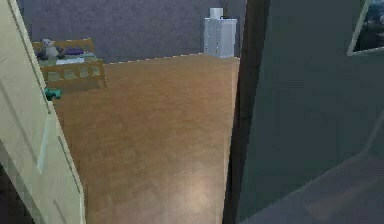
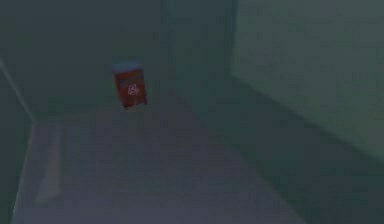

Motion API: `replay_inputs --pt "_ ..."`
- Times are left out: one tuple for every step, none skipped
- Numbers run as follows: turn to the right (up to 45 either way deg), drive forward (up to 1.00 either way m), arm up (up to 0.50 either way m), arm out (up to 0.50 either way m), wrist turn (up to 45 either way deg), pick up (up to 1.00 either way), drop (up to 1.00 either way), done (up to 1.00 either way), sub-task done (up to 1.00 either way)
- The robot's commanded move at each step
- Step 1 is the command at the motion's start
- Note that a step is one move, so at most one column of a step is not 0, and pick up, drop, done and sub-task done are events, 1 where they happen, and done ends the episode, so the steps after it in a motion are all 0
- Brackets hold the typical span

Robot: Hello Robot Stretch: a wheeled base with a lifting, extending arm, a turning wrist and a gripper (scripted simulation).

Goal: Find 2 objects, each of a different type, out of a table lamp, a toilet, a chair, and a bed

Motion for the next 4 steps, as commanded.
replay_inputs --pt "0.0 0.65 0.00 0.00 0.0 0.00 0.00 0.00 0.00" --pt "-24.0 0.00 0.00 0.00 0.0 0.00 0.00 0.00 0.00" --pt "0.0 0.30 0.00 0.00 0.0 0.00 0.00 0.00 0.00" --pt "-6.0 0.00 0.00 0.00 0.0 0.00 0.00 0.00 0.00"
